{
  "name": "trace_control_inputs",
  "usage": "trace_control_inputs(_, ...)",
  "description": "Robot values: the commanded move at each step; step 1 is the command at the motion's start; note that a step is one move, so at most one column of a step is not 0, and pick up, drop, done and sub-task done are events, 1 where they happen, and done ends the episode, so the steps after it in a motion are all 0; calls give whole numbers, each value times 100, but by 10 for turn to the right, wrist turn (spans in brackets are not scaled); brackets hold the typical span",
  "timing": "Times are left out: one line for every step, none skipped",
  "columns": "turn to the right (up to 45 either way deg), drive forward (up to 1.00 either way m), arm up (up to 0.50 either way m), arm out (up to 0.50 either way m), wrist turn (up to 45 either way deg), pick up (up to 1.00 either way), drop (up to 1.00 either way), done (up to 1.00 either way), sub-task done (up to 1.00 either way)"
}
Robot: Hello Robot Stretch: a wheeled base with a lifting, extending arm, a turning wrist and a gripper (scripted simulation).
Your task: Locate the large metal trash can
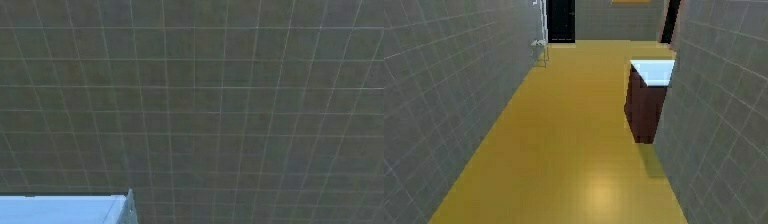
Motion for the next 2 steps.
trace_control_inputs(-450, 0, 0, 0, 0, 0, 0, 0, 0)
trace_control_inputs(-450, 0, 0, 0, 0, 0, 0, 0, 0)
